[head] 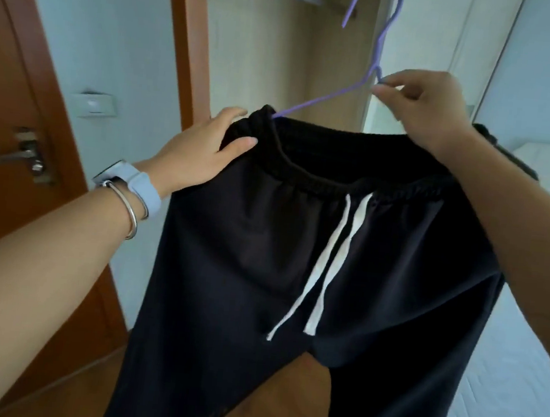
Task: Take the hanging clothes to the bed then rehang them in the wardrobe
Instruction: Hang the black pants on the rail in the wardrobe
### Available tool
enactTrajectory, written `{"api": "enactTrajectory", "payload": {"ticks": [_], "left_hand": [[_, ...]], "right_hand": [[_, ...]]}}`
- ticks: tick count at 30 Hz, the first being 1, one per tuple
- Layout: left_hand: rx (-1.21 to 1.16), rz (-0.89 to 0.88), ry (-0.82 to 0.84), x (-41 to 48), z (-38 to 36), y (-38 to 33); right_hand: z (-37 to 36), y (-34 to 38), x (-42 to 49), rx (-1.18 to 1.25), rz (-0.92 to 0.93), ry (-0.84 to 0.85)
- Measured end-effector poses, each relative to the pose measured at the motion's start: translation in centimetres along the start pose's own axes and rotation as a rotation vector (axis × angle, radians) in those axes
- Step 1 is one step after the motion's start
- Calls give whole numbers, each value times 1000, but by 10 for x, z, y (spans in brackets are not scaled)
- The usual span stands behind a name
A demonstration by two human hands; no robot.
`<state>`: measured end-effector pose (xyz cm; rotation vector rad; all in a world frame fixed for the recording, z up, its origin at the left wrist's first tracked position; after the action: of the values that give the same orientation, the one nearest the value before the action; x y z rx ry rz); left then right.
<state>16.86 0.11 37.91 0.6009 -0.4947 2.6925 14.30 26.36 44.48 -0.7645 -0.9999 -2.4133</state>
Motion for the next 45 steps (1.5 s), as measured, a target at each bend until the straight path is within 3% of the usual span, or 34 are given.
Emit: {"api": "enactTrajectory", "payload": {"ticks": [2,4,6,8,14,21,28,31,35,38,45], "left_hand": [[-81,-1,-57,24,-18,14],[-325,57,-119,43,-42,41],[-692,159,-44,59,-85,69],[-903,236,33,77,-131,86],[-935,285,84,139,-213,103],[-1079,327,490,164,-324,140],[-993,433,665,186,-395,193],[-945,530,543,189,-410,219],[-889,712,173,223,-398,261],[-838,735,-24,269,-377,280],[-708,771,-243,360,-336,326]], "right_hand": [[7,-24,20,-5,-37,-10],[13,-44,38,-12,-64,-15],[14,-62,53,-34,-96,-27],[14,-81,66,-54,-142,-43],[24,-129,103,-123,-234,-153],[38,-146,169,-280,-342,-299],[31,-159,221,-376,-414,-412],[21,-168,240,-375,-432,-443],[1,-184,278,-359,-424,-451],[-8,-194,319,-334,-369,-456],[-56,-213,441,-118,-113,-276]]}}
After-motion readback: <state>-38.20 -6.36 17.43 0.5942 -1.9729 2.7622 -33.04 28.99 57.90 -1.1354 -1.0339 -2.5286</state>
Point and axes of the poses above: each hand's wrist, its own x-axis towards the middle knuckle, its own z-axis out of the back of the hand, y = z × x, the point moved 8 cm from there along x, towards the middle knuckle, and after that the axes turned 10 degrees about y, right-handed, at the moved point
